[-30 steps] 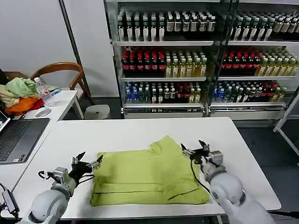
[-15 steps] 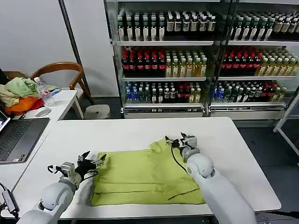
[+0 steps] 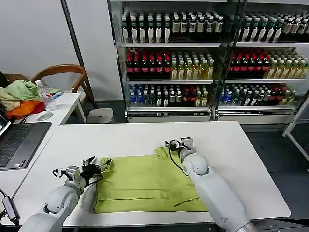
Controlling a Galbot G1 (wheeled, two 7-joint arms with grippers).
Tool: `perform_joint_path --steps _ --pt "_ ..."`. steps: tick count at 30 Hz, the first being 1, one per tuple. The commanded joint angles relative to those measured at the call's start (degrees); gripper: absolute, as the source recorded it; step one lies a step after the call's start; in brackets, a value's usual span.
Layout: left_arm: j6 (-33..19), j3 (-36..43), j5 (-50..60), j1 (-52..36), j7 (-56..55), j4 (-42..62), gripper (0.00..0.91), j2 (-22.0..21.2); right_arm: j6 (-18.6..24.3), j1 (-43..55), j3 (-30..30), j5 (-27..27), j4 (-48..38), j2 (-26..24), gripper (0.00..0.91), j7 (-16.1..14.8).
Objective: Fold and organize the clothes.
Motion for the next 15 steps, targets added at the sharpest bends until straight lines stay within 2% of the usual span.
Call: perform_joint_path --steps 1,15 --pt "-0.1 0.6 -0.2 -0.3 0.6 0.7 0.050 -0.2 -0.9 0.3 -0.6 0.7 -2.5 1.1 0.000 -0.2" --pt "-0.3 0.5 -0.2 1.0 1.3 -0.8 0.050 0.0 -0.5 -0.1 -0.1 0.7 -2.3 1.4 0.000 -1.0"
